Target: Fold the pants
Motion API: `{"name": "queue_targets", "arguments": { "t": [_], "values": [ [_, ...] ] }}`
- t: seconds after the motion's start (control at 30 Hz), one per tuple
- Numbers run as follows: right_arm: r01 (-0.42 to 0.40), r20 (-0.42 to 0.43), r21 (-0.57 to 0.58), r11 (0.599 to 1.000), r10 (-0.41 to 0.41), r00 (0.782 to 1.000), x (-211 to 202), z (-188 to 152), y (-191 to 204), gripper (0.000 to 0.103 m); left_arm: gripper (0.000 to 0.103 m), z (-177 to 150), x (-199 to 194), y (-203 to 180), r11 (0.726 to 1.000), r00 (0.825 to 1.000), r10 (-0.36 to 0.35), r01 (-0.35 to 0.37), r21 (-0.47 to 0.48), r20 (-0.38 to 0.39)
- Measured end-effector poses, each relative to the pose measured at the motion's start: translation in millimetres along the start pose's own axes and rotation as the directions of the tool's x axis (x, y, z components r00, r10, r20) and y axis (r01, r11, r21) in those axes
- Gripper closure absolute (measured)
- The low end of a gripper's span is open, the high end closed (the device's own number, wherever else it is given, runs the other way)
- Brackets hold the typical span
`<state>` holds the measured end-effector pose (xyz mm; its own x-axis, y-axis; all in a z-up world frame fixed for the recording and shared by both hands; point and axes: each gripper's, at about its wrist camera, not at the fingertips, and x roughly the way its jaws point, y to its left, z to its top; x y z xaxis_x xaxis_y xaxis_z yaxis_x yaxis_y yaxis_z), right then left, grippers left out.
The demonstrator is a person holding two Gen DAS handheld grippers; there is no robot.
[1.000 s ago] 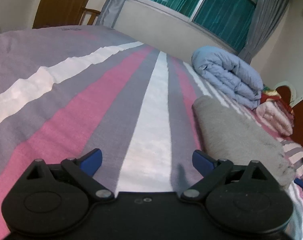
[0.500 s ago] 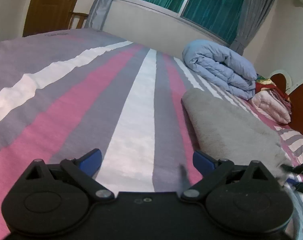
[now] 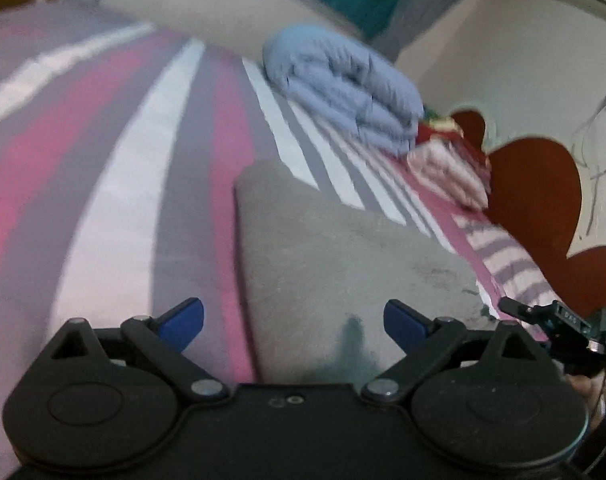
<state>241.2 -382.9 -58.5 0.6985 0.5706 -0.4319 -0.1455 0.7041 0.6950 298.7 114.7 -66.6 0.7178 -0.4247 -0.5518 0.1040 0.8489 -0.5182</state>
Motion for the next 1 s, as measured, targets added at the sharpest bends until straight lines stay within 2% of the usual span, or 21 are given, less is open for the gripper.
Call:
{"name": "queue_targets", "arguments": {
  "t": [0.07,0.17,0.3,0.43,0.47,0.5,0.53,0.57,0.6,0.67,0.73,0.9,1.0],
  "values": [
    [-0.013,-0.05,-0.007,1.0,0.013,0.999,15,-1,0,0.028,0.015,7,17,6,1.0,0.998,-0.018,0.017,-0.018,-0.061],
    [-0.04,-0.111,0.004,0.999,0.04,0.993,29,-2,-9,0.028,0.023,14,34,27,0.992,0.987,-0.097,0.086,-0.087,-0.131],
    [-0.087,-0.164,0.055,0.995,0.095,0.982,40,4,-27,0.028,0.03,24,53,62,0.959,0.955,-0.226,0.184,-0.214,-0.193],
    [-0.159,-0.237,0.105,0.982,0.18,0.955,63,13,-35,0.028,0.036,30,73,67,0.94,0.924,-0.293,0.232,-0.248,-0.247],
    [-0.166,-0.252,0.109,0.98,0.189,0.949,70,15,-34,0.028,0.041,29,77,64,0.938,0.919,-0.305,0.243,-0.248,-0.252],
    [-0.171,-0.259,0.111,0.979,0.195,0.946,78,15,-31,0.028,0.068,27,82,61,0.928,0.908,-0.332,0.267,-0.26,-0.255],
    [-0.169,-0.26,0.106,0.98,0.191,0.947,84,16,-27,0.033,0.076,22,88,58,0.921,0.901,-0.347,0.274,-0.276,-0.262],
    [-0.159,-0.264,0.085,0.984,0.176,0.949,89,17,-23,0.041,0.077,16,88,56,0.925,0.908,-0.34,0.276,-0.263,-0.243],
    [-0.147,-0.27,0.068,0.987,0.16,0.95,92,17,-19,0.043,0.082,12,85,58,0.921,0.915,-0.346,0.288,-0.263,-0.209],
    [-0.156,-0.259,0.077,0.985,0.171,0.951,88,19,-18,0.05,0.086,9,78,63,0.901,0.917,-0.373,0.322,-0.289,-0.142],
    [-0.172,-0.253,0.047,0.984,0.178,0.951,82,25,-13,0.052,0.087,16,70,55,0.899,0.915,-0.393,0.36,-0.251,-0.095],
    [-0.243,-0.188,-0.029,0.97,0.234,0.954,82,59,19,0.053,0.087,77,61,41,0.894,0.906,-0.422,0.413,-0.171,-0.016],
    [-0.29,-0.16,-0.057,0.955,0.278,0.947,104,96,39,0.053,0.087,121,68,38,0.905,0.912,-0.409,0.409,-0.117,0.021]
  ]
}}
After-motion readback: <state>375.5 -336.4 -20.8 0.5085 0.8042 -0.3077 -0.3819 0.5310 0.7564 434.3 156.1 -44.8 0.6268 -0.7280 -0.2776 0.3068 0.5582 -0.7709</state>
